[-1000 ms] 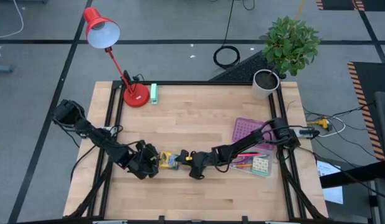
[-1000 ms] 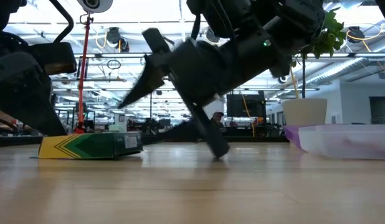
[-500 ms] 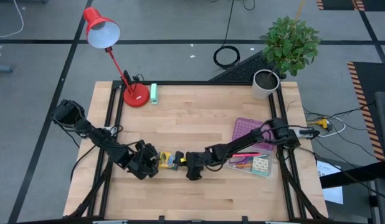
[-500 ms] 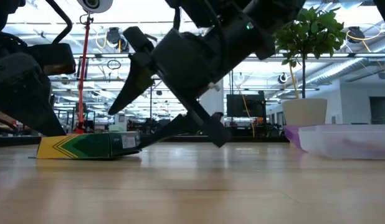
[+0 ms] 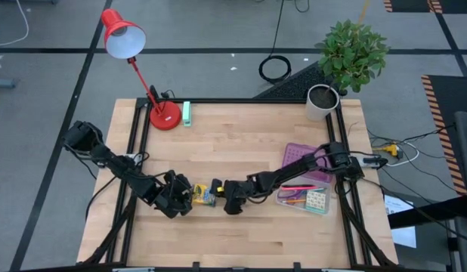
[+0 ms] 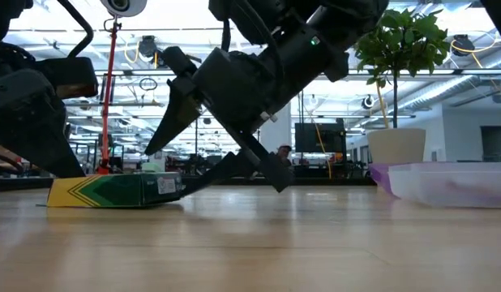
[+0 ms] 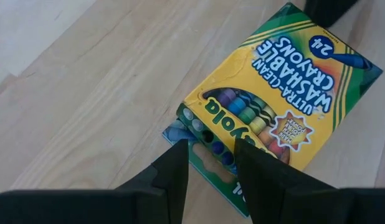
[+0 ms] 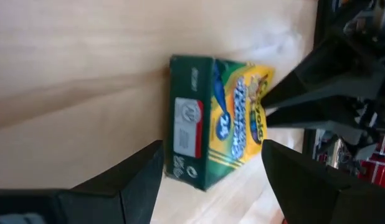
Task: Pack school essentials
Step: Put the crayon box into the supply box
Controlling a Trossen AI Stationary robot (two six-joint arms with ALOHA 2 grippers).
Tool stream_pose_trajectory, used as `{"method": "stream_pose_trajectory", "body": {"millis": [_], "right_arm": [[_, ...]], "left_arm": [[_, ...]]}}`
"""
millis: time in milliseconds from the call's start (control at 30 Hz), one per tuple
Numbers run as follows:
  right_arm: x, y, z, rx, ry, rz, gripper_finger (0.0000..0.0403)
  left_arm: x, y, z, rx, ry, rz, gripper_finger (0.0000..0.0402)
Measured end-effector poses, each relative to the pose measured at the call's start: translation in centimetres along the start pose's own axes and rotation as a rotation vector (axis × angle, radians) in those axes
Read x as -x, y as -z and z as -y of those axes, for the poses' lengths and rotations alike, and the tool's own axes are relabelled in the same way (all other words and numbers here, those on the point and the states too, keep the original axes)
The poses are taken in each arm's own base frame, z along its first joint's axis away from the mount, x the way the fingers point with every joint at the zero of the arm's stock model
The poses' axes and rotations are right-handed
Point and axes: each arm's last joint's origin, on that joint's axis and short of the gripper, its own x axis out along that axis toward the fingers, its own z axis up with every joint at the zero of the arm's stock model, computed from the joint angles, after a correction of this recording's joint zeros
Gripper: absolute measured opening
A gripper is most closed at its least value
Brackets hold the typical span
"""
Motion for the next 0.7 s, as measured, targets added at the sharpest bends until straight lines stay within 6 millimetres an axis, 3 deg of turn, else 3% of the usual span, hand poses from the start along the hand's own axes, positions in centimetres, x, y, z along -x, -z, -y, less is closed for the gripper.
{"method": "stream_pose_trajectory", "body": {"millis": [700], "right_arm": [[-1.8, 0.4, -0.2, -0.020, 0.020, 0.040, 0.0267]], "left_arm": [[-0.4, 0.5, -0.6, 0.051, -0.007, 0.031, 0.0131]]}}
